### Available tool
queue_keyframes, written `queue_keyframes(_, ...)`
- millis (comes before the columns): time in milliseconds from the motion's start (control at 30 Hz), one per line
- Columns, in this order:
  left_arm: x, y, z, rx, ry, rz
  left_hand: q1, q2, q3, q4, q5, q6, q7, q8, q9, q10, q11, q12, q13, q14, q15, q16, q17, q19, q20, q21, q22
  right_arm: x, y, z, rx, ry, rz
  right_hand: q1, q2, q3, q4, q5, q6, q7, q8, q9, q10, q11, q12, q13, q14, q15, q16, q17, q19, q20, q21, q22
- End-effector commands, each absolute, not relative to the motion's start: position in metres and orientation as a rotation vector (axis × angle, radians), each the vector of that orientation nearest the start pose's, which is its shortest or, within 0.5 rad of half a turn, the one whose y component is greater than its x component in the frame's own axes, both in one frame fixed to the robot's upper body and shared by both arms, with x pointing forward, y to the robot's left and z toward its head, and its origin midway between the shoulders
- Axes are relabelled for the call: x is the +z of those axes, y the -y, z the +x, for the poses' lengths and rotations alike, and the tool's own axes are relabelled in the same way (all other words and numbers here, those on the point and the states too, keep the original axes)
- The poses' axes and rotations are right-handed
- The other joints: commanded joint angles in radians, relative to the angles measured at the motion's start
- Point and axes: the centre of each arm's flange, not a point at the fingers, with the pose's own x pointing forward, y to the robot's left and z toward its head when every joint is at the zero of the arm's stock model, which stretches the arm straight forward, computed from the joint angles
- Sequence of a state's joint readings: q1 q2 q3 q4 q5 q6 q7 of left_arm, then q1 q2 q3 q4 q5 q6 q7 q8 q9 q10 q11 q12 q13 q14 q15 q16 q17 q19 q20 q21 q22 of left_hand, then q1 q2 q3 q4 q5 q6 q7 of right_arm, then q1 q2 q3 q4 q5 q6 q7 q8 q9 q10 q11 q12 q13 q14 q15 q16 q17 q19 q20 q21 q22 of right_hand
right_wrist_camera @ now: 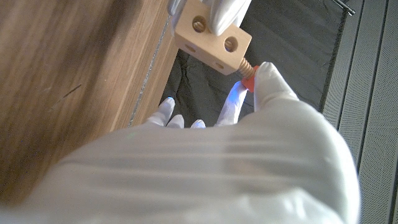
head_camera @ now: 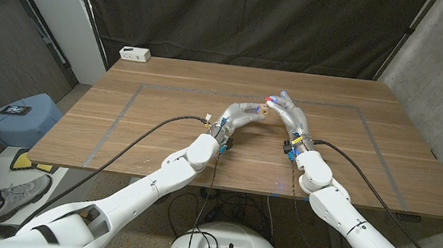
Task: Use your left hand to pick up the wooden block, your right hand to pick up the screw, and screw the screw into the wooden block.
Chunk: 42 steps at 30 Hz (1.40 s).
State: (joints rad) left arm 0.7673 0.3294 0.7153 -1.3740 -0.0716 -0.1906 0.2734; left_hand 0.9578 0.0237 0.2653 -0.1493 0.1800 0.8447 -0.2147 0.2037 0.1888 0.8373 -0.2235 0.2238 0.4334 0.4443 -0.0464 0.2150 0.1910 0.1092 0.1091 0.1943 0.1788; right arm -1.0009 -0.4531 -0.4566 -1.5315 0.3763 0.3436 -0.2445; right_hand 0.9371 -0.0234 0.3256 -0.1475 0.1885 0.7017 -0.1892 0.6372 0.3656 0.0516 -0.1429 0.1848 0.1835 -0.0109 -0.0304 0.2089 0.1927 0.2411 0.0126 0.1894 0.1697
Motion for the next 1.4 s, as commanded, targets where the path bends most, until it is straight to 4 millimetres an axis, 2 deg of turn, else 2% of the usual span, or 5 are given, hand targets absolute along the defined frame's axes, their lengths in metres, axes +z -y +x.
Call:
queue_keyframes(33,-0.0543,-0.0663,0.6287,-0.288,0.674,0.414,0.003,0.011,-0.002,0.005,0.001,0.007,-0.001,0.004,0.005,0.007,0.002,-0.001,0.006,-0.001,-0.098,0.001,0.002,0.0,0.0,0.006,0.002,-0.0647,0.2,0.5999,0.166,0.688,-0.05,0.002,0.01,-0.001,-0.001,-0.003,0.009,-0.005,0.006,0.003,-0.003,-0.001,0.007,0.006,-0.008,-0.01,0.0,0.005,-0.001,0.0,0.002,0.002)
queue_keyframes(1400,-0.0524,-0.0666,0.6307,-0.29,0.675,0.415,0.001,0.013,-0.004,0.005,0.001,0.006,0.0,0.004,0.005,0.006,0.002,-0.003,0.008,-0.001,-0.097,0.001,0.002,0.002,0.003,0.007,0.002,-0.0633,0.1996,0.6035,0.189,0.684,-0.088,0.001,0.014,-0.004,-0.001,-0.004,0.015,-0.006,0.011,0.001,0.002,-0.002,0.008,0.006,-0.011,-0.009,-0.001,0.004,-0.005,0.002,0.001,0.002)
